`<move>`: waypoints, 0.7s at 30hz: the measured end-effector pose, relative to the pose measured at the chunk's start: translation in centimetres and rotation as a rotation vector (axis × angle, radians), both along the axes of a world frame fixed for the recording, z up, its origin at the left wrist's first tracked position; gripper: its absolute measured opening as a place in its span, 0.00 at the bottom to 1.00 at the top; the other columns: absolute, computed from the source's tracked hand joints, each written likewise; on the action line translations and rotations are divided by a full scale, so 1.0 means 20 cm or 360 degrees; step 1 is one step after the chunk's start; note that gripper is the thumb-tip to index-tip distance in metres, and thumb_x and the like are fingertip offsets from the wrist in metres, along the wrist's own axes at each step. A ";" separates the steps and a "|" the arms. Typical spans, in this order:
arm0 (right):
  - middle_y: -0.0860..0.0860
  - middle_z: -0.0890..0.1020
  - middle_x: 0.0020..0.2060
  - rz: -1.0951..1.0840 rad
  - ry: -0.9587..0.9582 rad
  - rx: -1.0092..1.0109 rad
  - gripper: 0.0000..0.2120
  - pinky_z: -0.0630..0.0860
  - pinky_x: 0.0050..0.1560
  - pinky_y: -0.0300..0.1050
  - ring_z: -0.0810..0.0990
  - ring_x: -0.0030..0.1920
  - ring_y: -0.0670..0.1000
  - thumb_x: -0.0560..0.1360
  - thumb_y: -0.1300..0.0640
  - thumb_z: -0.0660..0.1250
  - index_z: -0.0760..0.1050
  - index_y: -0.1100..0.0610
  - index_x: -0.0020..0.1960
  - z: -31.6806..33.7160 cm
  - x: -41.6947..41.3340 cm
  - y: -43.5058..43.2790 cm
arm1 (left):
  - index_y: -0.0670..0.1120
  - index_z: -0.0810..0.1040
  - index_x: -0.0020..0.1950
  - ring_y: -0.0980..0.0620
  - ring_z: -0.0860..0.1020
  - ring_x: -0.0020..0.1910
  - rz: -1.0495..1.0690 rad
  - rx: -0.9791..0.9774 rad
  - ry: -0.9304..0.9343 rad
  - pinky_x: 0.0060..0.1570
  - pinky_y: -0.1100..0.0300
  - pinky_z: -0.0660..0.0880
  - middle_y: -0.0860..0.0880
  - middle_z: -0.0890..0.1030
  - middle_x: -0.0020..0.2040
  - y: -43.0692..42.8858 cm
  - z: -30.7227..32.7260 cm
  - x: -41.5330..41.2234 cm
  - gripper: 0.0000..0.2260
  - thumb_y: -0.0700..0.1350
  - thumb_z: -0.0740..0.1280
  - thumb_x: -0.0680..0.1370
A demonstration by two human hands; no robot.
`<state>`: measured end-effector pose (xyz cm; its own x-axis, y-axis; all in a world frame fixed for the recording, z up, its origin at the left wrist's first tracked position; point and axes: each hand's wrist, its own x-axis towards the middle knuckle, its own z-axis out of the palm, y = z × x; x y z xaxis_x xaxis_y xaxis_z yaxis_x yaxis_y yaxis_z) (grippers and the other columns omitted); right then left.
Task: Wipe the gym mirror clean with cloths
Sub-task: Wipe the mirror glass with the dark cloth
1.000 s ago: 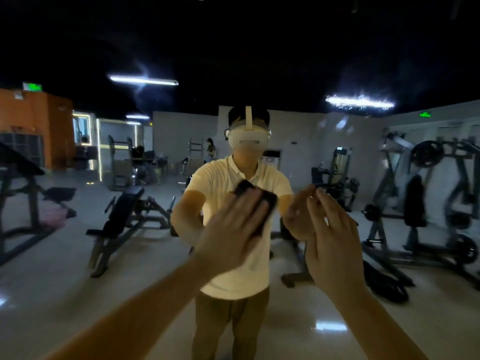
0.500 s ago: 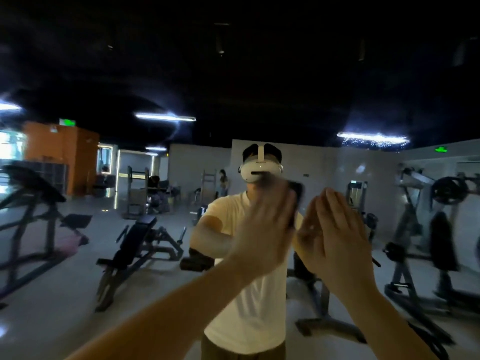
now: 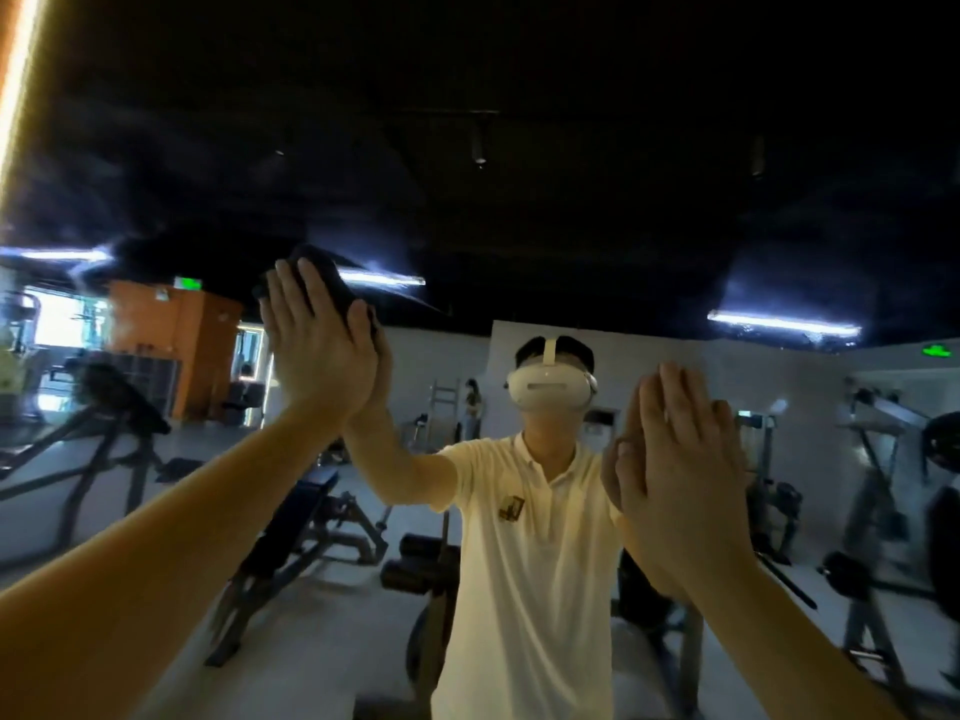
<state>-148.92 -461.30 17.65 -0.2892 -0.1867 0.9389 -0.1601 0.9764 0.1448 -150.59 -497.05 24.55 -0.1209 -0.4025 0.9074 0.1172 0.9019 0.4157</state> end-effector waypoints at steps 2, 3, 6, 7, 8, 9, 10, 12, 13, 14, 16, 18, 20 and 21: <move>0.61 0.57 0.82 0.0021 0.0025 -0.0038 0.31 0.55 0.79 0.64 0.52 0.82 0.59 0.84 0.48 0.48 0.58 0.64 0.81 -0.01 0.00 -0.02 | 0.37 0.50 0.84 0.37 0.49 0.83 -0.0046 -0.0032 0.0109 0.80 0.37 0.50 0.35 0.52 0.84 0.18 0.01 0.00 0.31 0.56 0.48 0.87; 0.61 0.57 0.82 0.0027 0.0032 -0.0060 0.30 0.55 0.79 0.64 0.52 0.83 0.59 0.84 0.48 0.48 0.58 0.64 0.81 -0.01 0.00 -0.03 | 0.39 0.48 0.84 0.40 0.47 0.84 -0.0071 -0.0174 0.0124 0.81 0.39 0.48 0.37 0.50 0.84 0.31 -0.02 0.00 0.31 0.56 0.48 0.87; 0.61 0.59 0.81 0.0092 0.0062 -0.0127 0.30 0.58 0.78 0.65 0.54 0.82 0.59 0.83 0.49 0.46 0.60 0.64 0.80 0.00 -0.01 -0.05 | 0.43 0.46 0.85 0.44 0.42 0.84 -0.0228 -0.0954 -0.0044 0.82 0.40 0.49 0.40 0.46 0.85 0.68 -0.19 0.00 0.30 0.55 0.51 0.87; 0.61 0.61 0.80 0.0122 0.0077 -0.0129 0.30 0.60 0.77 0.66 0.56 0.82 0.59 0.83 0.50 0.46 0.61 0.64 0.79 0.00 -0.01 -0.05 | 0.43 0.47 0.85 0.44 0.43 0.84 -0.0239 -0.1238 -0.0104 0.81 0.40 0.50 0.40 0.47 0.85 0.74 -0.24 0.00 0.30 0.56 0.52 0.87; 0.61 0.63 0.80 0.0148 0.0097 -0.0126 0.30 0.62 0.76 0.66 0.58 0.81 0.60 0.82 0.50 0.47 0.64 0.65 0.78 0.01 -0.01 -0.04 | 0.43 0.49 0.85 0.43 0.43 0.84 -0.0210 -0.1462 -0.0134 0.81 0.41 0.51 0.40 0.47 0.85 0.75 -0.27 0.00 0.30 0.56 0.52 0.87; 0.61 0.64 0.79 0.0163 0.0107 -0.0120 0.30 0.63 0.76 0.66 0.60 0.80 0.60 0.82 0.50 0.47 0.65 0.65 0.78 0.01 -0.02 -0.02 | 0.44 0.50 0.85 0.43 0.44 0.84 -0.0177 -0.1603 -0.0138 0.81 0.41 0.50 0.40 0.49 0.85 0.70 -0.25 0.01 0.30 0.57 0.52 0.87; 0.61 0.64 0.79 0.0157 0.0112 -0.0109 0.30 0.64 0.75 0.66 0.61 0.80 0.60 0.81 0.51 0.48 0.66 0.65 0.77 0.01 -0.02 -0.01 | 0.45 0.51 0.85 0.43 0.46 0.84 -0.0142 -0.1642 -0.0122 0.82 0.42 0.48 0.40 0.50 0.85 0.63 -0.22 0.02 0.31 0.59 0.52 0.87; 0.60 0.62 0.80 0.0119 0.0098 -0.0082 0.30 0.63 0.76 0.65 0.59 0.81 0.59 0.81 0.51 0.49 0.65 0.64 0.78 0.01 -0.04 0.01 | 0.46 0.53 0.85 0.44 0.49 0.84 -0.0098 -0.1409 -0.0071 0.82 0.41 0.50 0.41 0.53 0.84 0.45 -0.13 0.03 0.32 0.61 0.53 0.85; 0.59 0.61 0.81 0.0108 0.0081 -0.0068 0.30 0.62 0.77 0.64 0.57 0.82 0.58 0.80 0.51 0.49 0.64 0.63 0.79 0.01 -0.04 0.01 | 0.46 0.54 0.84 0.43 0.51 0.83 -0.0063 -0.1160 -0.0047 0.81 0.39 0.52 0.40 0.54 0.84 0.34 -0.07 0.03 0.32 0.61 0.52 0.85; 0.59 0.60 0.81 0.0100 0.0073 -0.0060 0.31 0.61 0.77 0.64 0.56 0.82 0.58 0.80 0.51 0.49 0.62 0.63 0.80 0.00 -0.04 0.01 | 0.45 0.55 0.84 0.41 0.52 0.83 -0.0017 -0.0882 -0.0039 0.80 0.37 0.53 0.39 0.55 0.84 0.23 -0.02 0.02 0.32 0.62 0.50 0.85; 0.59 0.58 0.82 0.0075 0.0069 -0.0057 0.31 0.59 0.78 0.64 0.54 0.82 0.58 0.81 0.50 0.48 0.60 0.62 0.81 -0.01 -0.04 0.00 | 0.41 0.54 0.84 0.38 0.54 0.82 0.0058 -0.0445 -0.0027 0.79 0.36 0.52 0.36 0.56 0.83 0.07 0.04 0.01 0.33 0.62 0.43 0.85; 0.59 0.57 0.82 0.0044 0.0065 -0.0063 0.31 0.59 0.78 0.65 0.53 0.82 0.58 0.81 0.50 0.47 0.58 0.62 0.81 -0.02 -0.03 -0.02 | 0.38 0.52 0.84 0.36 0.52 0.83 0.0059 -0.0330 -0.0008 0.80 0.36 0.50 0.34 0.55 0.83 0.08 0.04 -0.01 0.34 0.61 0.42 0.86; 0.59 0.57 0.82 0.0029 0.0056 -0.0061 0.31 0.58 0.79 0.64 0.52 0.83 0.58 0.81 0.51 0.47 0.57 0.62 0.82 -0.02 -0.03 -0.02 | 0.38 0.49 0.84 0.37 0.48 0.83 -0.0008 -0.0442 0.0041 0.81 0.39 0.47 0.34 0.51 0.83 0.24 0.00 -0.02 0.33 0.60 0.42 0.86; 0.59 0.56 0.82 0.0031 0.0053 -0.0058 0.31 0.58 0.79 0.64 0.52 0.83 0.57 0.82 0.51 0.47 0.57 0.62 0.82 -0.02 -0.03 -0.01 | 0.39 0.48 0.84 0.39 0.46 0.84 -0.0047 -0.0549 0.0052 0.81 0.40 0.45 0.36 0.49 0.84 0.35 -0.02 -0.03 0.33 0.60 0.43 0.86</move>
<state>-149.61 -461.51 17.20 -0.2545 -0.1574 0.9542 -0.1750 0.9779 0.1146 -151.13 -490.15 24.07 -0.0967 -0.0679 0.9930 0.1534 0.9847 0.0822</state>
